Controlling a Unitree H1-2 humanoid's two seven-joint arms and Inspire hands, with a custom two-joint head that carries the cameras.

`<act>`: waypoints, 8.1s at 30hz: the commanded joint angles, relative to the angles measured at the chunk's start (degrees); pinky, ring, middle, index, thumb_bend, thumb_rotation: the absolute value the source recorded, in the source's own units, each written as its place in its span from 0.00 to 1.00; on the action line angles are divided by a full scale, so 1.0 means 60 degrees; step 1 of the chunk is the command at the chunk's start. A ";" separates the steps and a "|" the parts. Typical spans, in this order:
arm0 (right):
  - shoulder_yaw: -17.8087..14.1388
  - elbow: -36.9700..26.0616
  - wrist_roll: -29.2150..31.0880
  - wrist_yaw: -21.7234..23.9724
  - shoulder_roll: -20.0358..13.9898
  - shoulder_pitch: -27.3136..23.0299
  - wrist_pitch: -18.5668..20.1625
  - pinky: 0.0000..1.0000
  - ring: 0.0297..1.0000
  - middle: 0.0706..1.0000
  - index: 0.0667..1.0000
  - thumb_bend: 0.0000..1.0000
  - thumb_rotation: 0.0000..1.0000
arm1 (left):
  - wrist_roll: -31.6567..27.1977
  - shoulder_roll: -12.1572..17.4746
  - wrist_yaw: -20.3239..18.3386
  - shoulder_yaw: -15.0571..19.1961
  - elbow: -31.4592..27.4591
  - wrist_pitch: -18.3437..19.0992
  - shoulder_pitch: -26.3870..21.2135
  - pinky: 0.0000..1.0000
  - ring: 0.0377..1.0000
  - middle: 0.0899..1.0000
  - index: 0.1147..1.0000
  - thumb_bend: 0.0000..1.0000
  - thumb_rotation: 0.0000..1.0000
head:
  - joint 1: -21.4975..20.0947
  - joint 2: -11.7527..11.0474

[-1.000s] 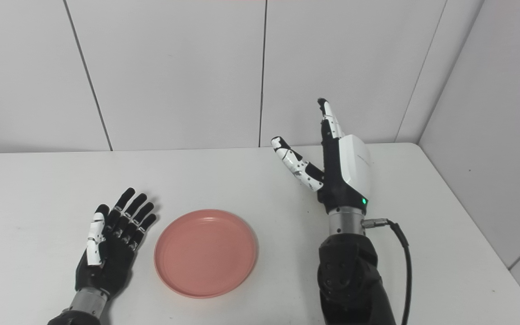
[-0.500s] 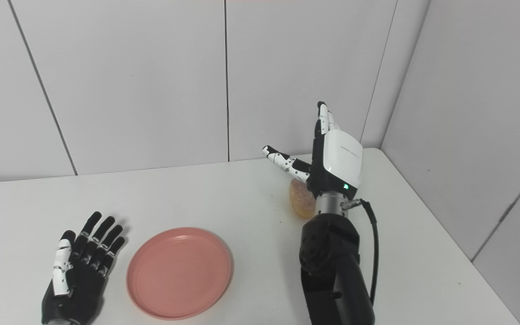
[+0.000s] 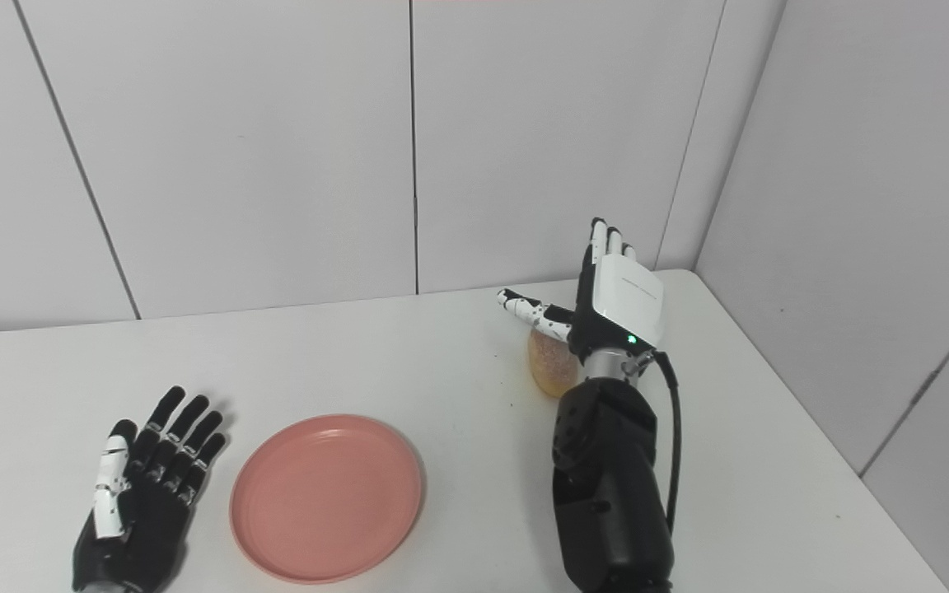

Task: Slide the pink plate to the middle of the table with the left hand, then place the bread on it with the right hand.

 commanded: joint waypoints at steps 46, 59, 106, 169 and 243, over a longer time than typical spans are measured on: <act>-0.0952 0.3601 0.0714 -0.1297 0.0050 -0.1544 -0.0040 0.95 0.99 1.00 0.99 0.98 0.64 | -0.0230 0.0149 0.0273 0.0141 -0.0171 0.0812 0.0233 0.92 0.88 0.87 0.86 0.32 1.00 | 0.0111 0.0391; -0.0518 0.3917 0.0720 -0.1275 -0.0256 -0.1583 -0.0040 0.54 0.68 0.74 0.82 0.97 0.54 | -0.0179 0.0149 0.0284 0.0082 -0.0217 0.0728 0.0257 0.91 0.87 0.86 0.85 0.32 1.00 | 0.0164 0.0436; -0.0015 0.1218 -0.0426 0.1602 -0.0347 -0.1313 -0.0042 0.26 0.32 0.39 0.49 0.52 0.00 | -0.0260 0.0025 0.0225 -0.0006 -0.0090 0.0533 0.0280 0.90 0.85 0.85 0.84 0.33 1.00 | 0.0652 0.0557; 0.5942 -0.0522 0.1481 0.2055 -0.0082 0.0339 -0.0457 0.14 0.19 0.43 0.45 0.53 0.00 | 0.2268 -0.1530 0.1779 -0.1402 -0.0748 -0.0147 0.0567 0.86 0.83 0.82 0.79 0.43 1.00 | 0.5475 0.1484; 0.3009 -0.3258 0.7045 -0.1253 -0.0012 0.3112 -0.3276 0.92 0.96 0.98 0.98 0.71 1.00 | 0.2921 -0.1031 0.1509 -0.1484 -0.0792 -0.0858 0.0716 0.91 0.88 0.88 0.85 0.44 1.00 | 0.5294 0.1088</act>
